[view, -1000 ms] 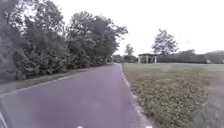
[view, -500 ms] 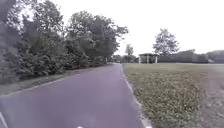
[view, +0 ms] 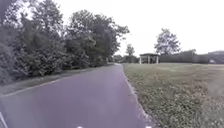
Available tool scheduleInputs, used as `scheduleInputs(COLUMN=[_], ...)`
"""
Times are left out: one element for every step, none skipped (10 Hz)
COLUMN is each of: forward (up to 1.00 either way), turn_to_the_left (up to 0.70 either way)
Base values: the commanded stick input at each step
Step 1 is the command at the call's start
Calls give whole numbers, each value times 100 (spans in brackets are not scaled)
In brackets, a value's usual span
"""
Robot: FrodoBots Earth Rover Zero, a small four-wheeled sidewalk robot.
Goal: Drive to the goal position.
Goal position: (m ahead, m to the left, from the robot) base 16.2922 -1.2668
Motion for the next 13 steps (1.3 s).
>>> scheduleInputs(forward=[70, 70, 70, 70, 70, 70, 70, 70, 70, 70, 70, 70, 70], turn_to_the_left=[-1, -1, -1, -1, -1, -1, -1, 0, 0, 0, 0, 0, 0])
